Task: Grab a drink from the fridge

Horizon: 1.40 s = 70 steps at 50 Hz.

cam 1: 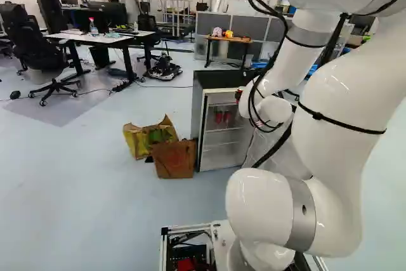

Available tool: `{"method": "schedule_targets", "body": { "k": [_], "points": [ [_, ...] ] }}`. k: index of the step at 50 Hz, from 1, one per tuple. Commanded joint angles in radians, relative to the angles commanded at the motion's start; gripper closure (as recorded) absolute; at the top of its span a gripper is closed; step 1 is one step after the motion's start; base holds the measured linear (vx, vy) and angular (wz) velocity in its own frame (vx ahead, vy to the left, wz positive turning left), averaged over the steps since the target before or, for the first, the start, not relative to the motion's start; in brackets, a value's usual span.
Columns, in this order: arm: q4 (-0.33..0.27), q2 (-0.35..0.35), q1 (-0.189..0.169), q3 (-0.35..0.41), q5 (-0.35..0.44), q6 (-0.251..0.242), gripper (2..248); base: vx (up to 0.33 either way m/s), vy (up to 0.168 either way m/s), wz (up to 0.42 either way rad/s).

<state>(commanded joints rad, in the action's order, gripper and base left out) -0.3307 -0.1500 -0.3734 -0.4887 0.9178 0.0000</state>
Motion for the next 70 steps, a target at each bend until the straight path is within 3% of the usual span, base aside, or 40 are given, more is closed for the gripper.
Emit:
{"method": "schedule_targets", "body": {
  "k": [42,70],
  "points": [
    [0.000,0.062,0.015,-0.044,-0.026,0.000,156,0.000,0.000,0.000],
    [0.000,0.009,0.061,-0.149,-0.043,0.000,156,0.000,0.000,0.000]
  ]
}}
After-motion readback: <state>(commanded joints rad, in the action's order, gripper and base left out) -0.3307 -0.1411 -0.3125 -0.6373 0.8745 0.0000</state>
